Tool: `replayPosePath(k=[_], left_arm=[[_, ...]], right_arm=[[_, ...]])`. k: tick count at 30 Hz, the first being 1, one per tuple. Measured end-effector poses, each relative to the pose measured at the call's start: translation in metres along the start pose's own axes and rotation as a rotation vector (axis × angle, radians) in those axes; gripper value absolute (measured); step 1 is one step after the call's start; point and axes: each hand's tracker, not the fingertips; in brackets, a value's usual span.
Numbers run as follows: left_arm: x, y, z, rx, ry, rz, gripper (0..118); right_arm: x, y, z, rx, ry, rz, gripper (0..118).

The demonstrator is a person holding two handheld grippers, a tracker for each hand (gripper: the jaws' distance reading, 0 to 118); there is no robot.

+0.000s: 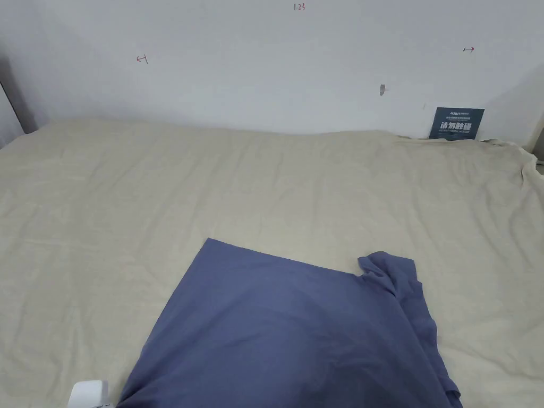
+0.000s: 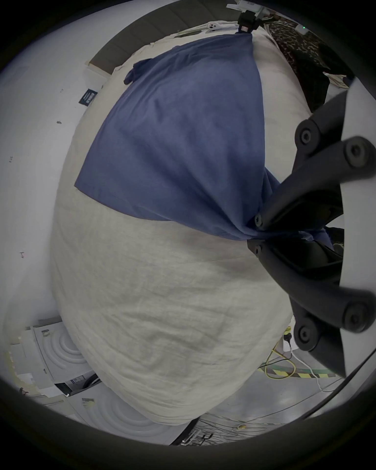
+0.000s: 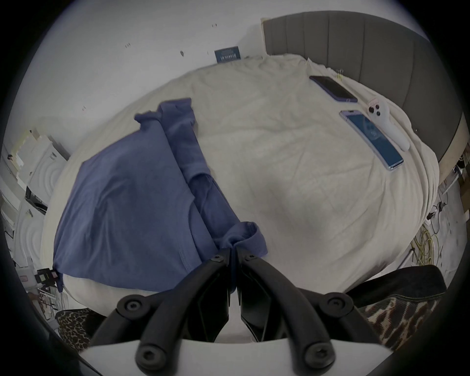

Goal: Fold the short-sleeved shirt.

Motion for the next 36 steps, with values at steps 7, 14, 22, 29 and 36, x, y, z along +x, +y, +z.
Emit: replayPosePath(k=[7,14,22,29,36], left_arm=[[0.009,0.011,0.014,-0.020,0.051,-0.049,71],[0.024,0.045,0.064,0.167,-0.030,-0.050,109],[0.059,0.079,0.132,0.408,-0.108,-0.101,109],[0.081,0.077,0.154,0.630,-0.152,-0.104,32],[0.094,0.079,0.146,0.654,-0.165,-0.120,0]], right_arm=[[0.007,0.013,-0.004,0.012,-0.029,0.067,21],[-0.039,0.037,0.073,0.211,0.023,0.154,94],[-0.067,0.071,0.138,0.464,0.071,0.238,94],[-0.081,0.072,0.156,0.624,0.038,0.304,33],[-0.088,0.075,0.153,0.679,0.049,0.315,0]])
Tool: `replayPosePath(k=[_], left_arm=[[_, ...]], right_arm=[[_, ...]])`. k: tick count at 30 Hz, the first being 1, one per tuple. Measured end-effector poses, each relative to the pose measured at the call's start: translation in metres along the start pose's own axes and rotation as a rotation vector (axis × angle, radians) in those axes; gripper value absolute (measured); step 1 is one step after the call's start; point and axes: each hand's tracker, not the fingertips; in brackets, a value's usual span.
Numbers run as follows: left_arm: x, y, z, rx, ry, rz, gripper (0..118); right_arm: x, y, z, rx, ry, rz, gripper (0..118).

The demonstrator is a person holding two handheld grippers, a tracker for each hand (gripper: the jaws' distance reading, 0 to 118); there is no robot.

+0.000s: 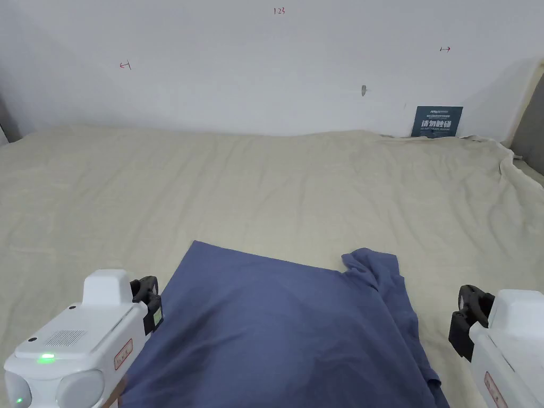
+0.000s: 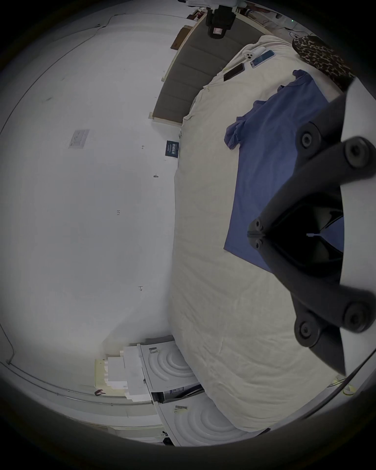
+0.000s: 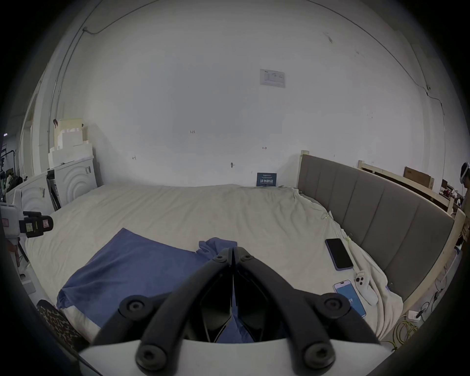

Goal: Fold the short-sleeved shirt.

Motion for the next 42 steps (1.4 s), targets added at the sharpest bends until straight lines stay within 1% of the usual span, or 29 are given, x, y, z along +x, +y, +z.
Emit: replayPosePath(k=[3,5,8,11,15,18,20,21,22,24,25,26,28,32,34,35,37,38,39,40,41,42], left_arm=[[-0.001,0.005,-0.015,-0.030,-0.021,0.019,0],[-0.002,0.011,-0.032,-0.050,-0.020,0.004,0],[-0.004,0.023,-0.062,-0.079,-0.032,-0.017,0],[-0.008,0.035,-0.104,-0.119,-0.044,-0.023,0],[-0.017,0.048,-0.173,-0.189,-0.062,0.011,0],[-0.022,0.055,-0.227,-0.253,-0.061,-0.002,0],[-0.024,0.059,-0.261,-0.334,-0.053,-0.002,16],[-0.026,0.061,-0.279,-0.384,-0.030,-0.001,35],[-0.029,0.061,-0.295,-0.408,-0.024,0.037,54],[-0.033,0.061,-0.324,-0.459,-0.027,0.069,91],[-0.034,0.059,-0.340,-0.483,-0.009,0.086,100],[-0.034,0.057,-0.353,-0.516,0.008,0.089,102],[-0.035,0.051,-0.380,-0.579,0.034,0.067,102],[-0.032,0.034,-0.415,-0.639,0.069,0.021,102],[-0.027,0.027,-0.425,-0.645,0.082,-0.010,97],[-0.025,0.024,-0.429,-0.645,0.081,-0.022,92],[-0.021,0.017,-0.433,-0.668,0.079,-0.030,62],[-0.019,0.016,-0.433,-0.680,0.049,-0.021,53],[-0.016,0.017,-0.428,-0.642,0.090,-0.043,50],[-0.015,0.017,-0.424,-0.639,0.081,-0.053,42],[-0.013,0.016,-0.422,-0.625,0.079,-0.084,25],[-0.012,0.016,-0.420,-0.625,0.013,-0.081,3]], right_arm=[[0.000,0.002,-0.010,-0.002,0.003,-0.007,0],[0.002,0.004,-0.018,-0.009,0.010,-0.025,0],[0.003,0.006,-0.032,-0.013,0.008,-0.029,0],[0.003,0.009,-0.049,-0.020,0.008,-0.025,0],[0.003,0.011,-0.078,-0.037,0.009,-0.017,0],[0.003,0.011,-0.100,-0.055,0.005,-0.016,0],[0.004,0.009,-0.113,-0.067,-0.002,-0.017,0],[0.004,0.008,-0.121,-0.074,-0.005,-0.019,0],[0.005,0.007,-0.128,-0.082,-0.009,-0.021,0],[0.006,0.004,-0.141,-0.101,-0.017,-0.027,0],[0.007,0.002,-0.148,-0.110,-0.021,-0.028,0],[0.007,0.000,-0.153,-0.118,-0.024,-0.029,0],[0.009,-0.004,-0.164,-0.136,-0.029,-0.031,0],[0.011,-0.012,-0.177,-0.160,-0.038,-0.035,0],[0.013,-0.017,-0.181,-0.174,-0.042,-0.039,0],[0.014,-0.019,-0.182,-0.180,-0.044,-0.040,0],[0.016,-0.023,-0.185,-0.194,-0.047,-0.037,0],[0.016,-0.023,-0.185,-0.202,-0.045,-0.031,0],[0.016,-0.024,-0.185,-0.210,-0.047,-0.023,0],[0.017,-0.025,-0.186,-0.213,-0.047,-0.019,0],[0.019,-0.025,-0.186,-0.216,-0.047,-0.017,0],[0.020,-0.025,-0.187,-0.221,-0.046,-0.020,0]])
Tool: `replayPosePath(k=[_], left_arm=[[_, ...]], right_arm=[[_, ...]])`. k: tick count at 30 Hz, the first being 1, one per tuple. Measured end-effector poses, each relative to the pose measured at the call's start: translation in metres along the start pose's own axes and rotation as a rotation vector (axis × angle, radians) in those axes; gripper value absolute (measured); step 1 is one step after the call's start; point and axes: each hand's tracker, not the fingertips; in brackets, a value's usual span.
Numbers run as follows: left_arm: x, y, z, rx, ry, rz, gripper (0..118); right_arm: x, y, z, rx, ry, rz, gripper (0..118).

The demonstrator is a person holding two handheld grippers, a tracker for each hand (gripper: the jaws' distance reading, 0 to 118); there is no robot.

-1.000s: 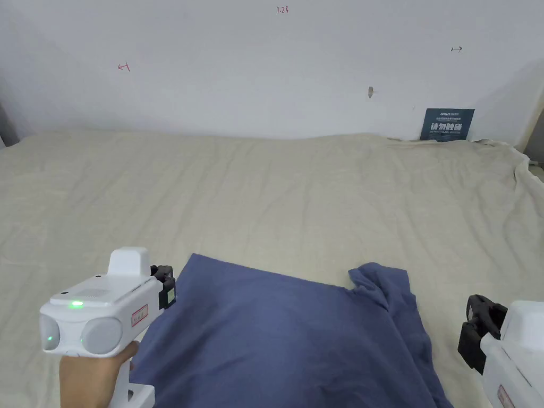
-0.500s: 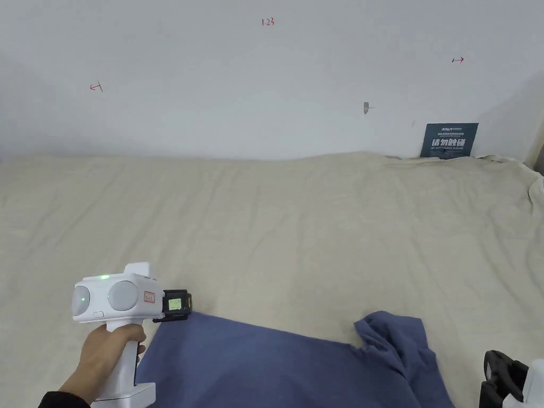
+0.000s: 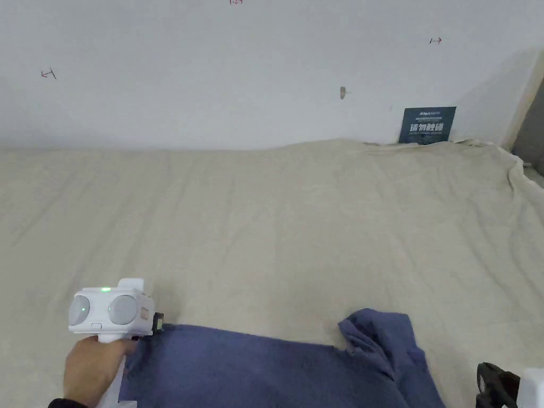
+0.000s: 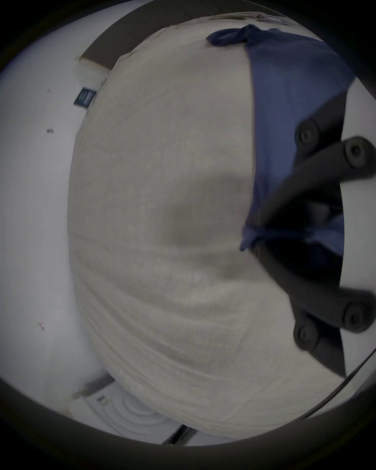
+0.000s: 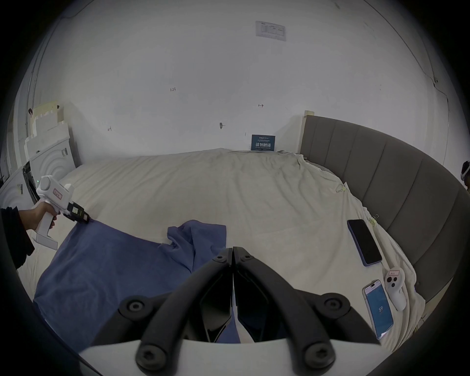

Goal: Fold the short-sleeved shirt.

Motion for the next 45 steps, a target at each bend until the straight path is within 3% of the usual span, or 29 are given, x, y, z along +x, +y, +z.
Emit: replayPosePath(k=[5,11,17,21,26,29,30,32,39,45], left_arm=[[0.004,-0.004,0.019,0.043,0.043,-0.024,0],[-0.003,-0.018,0.080,0.167,-0.047,-0.004,0],[-0.008,-0.033,0.122,0.210,-0.080,-0.019,0],[-0.010,-0.037,0.136,0.222,-0.099,-0.017,0],[-0.010,-0.035,0.145,0.224,-0.099,-0.045,0],[-0.010,-0.034,0.148,0.230,-0.099,-0.048,0],[-0.010,-0.035,0.148,0.230,-0.099,-0.049,0],[-0.011,-0.036,0.148,0.232,-0.095,-0.042,0],[-0.021,-0.050,0.159,0.241,-0.096,0.016,0],[-0.037,-0.062,0.187,0.283,-0.092,0.073,0]], right_arm=[[0.007,0.007,-0.017,-0.042,0.014,-0.008,0],[0.010,0.013,-0.067,-0.201,0.093,-0.047,2],[0.000,0.011,-0.123,-0.348,0.130,-0.026,67],[-0.005,0.001,-0.156,-0.440,0.072,0.018,79],[-0.006,-0.017,-0.186,-0.526,0.036,0.038,76],[-0.006,-0.018,-0.183,-0.527,0.055,0.004,62],[-0.005,-0.016,-0.182,-0.525,0.072,-0.003,46],[-0.003,-0.013,-0.177,-0.500,0.060,0.029,1],[0.012,0.005,-0.137,-0.386,0.123,-0.016,0],[0.014,0.040,-0.051,-0.205,0.196,-0.071,0]])
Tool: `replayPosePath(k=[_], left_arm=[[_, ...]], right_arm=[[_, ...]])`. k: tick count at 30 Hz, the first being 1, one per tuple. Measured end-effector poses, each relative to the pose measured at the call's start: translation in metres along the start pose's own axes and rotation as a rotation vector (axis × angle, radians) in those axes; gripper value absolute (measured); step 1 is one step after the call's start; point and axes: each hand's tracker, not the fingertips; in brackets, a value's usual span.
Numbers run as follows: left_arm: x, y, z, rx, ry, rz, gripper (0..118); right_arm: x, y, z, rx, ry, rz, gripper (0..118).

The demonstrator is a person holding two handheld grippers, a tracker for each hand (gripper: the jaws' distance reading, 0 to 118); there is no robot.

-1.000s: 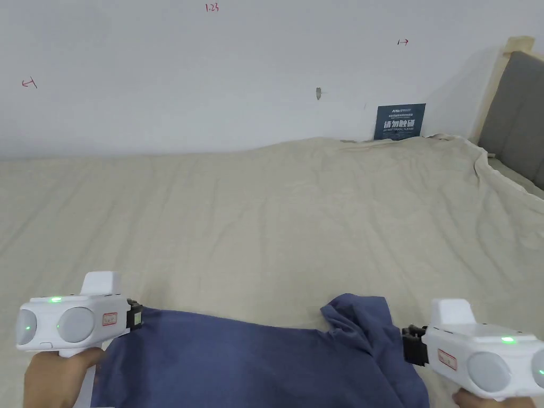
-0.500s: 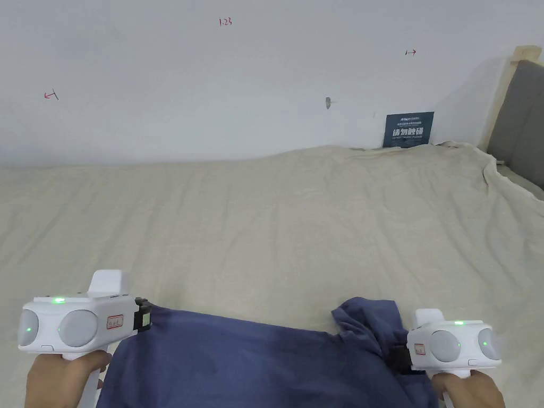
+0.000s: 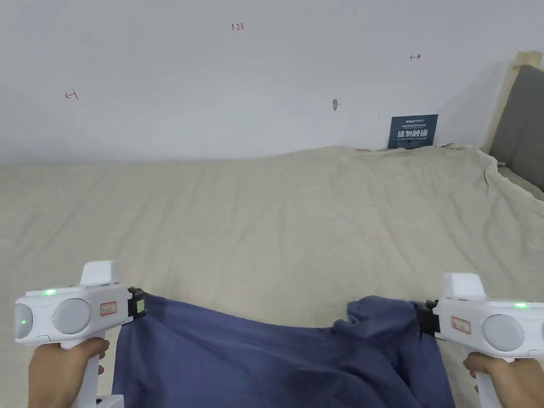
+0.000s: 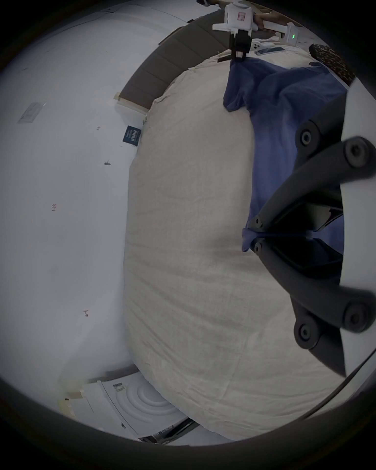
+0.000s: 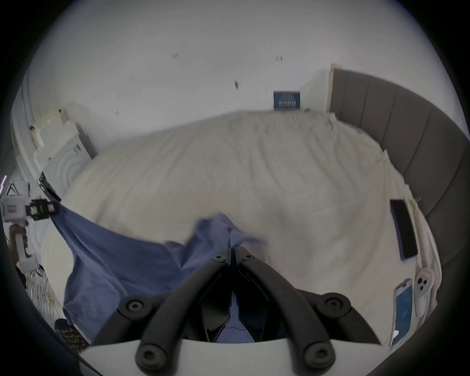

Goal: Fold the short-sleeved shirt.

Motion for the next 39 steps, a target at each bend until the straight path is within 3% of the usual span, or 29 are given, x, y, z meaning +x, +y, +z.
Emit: replayPosePath(k=[4,14,23,39], left_arm=[[-0.008,0.002,0.028,0.040,0.004,0.036,0],[-0.024,0.049,0.100,0.202,0.042,0.045,0],[-0.015,0.133,0.175,0.392,0.088,0.009,0],[0.001,0.267,0.211,0.572,0.156,-0.064,0]], right_arm=[[-0.001,0.023,0.058,0.137,0.037,-0.037,0],[-0.012,0.102,0.158,0.390,0.067,-0.019,0],[-0.030,0.188,0.195,0.586,0.068,0.047,0],[-0.036,0.329,0.212,0.752,0.075,0.037,0]])
